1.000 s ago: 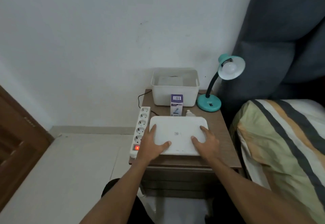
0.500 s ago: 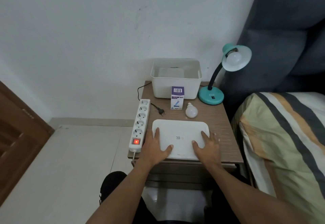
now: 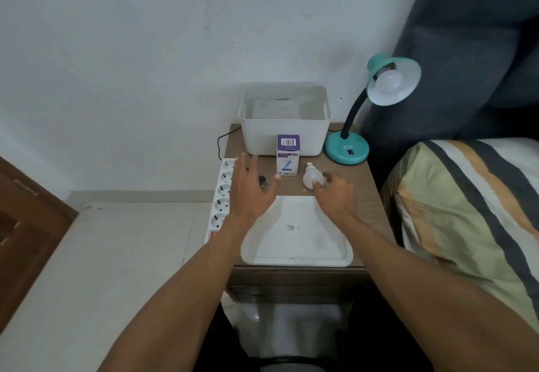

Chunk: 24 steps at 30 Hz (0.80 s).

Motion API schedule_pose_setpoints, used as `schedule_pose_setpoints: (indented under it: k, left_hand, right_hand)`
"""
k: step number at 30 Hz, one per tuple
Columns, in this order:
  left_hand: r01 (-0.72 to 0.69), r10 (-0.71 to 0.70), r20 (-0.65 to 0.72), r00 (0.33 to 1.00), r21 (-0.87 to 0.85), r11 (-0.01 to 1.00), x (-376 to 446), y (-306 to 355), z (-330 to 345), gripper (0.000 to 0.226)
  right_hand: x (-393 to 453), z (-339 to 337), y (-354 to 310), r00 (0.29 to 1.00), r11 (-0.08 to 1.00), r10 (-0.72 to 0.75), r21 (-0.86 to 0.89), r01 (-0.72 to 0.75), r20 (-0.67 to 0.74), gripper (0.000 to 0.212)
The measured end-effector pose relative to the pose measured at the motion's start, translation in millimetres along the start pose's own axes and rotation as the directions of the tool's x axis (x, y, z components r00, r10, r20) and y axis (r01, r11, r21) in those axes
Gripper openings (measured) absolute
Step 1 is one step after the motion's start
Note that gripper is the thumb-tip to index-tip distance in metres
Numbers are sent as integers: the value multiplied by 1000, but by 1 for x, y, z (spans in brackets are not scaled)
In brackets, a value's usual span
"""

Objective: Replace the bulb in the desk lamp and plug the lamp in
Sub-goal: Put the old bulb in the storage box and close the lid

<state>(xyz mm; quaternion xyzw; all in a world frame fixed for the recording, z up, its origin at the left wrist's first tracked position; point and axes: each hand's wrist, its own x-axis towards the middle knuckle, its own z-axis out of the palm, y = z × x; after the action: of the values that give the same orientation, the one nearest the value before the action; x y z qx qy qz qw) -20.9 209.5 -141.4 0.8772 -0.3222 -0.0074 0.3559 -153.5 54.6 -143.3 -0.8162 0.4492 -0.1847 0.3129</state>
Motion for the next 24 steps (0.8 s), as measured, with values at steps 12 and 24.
schedule_pose_setpoints:
  k: [12, 24]
  left_hand:
    - [33, -32, 20, 999, -51, 998, 166, -8, -16, 113]
    - [-100, 120, 84, 989, -211, 972, 206, -20, -18, 105]
  right_hand:
    - [81, 29, -27, 981, 991, 131, 20, -136, 141, 44]
    - [96, 34, -23, 995, 994, 95, 41, -97, 31, 40]
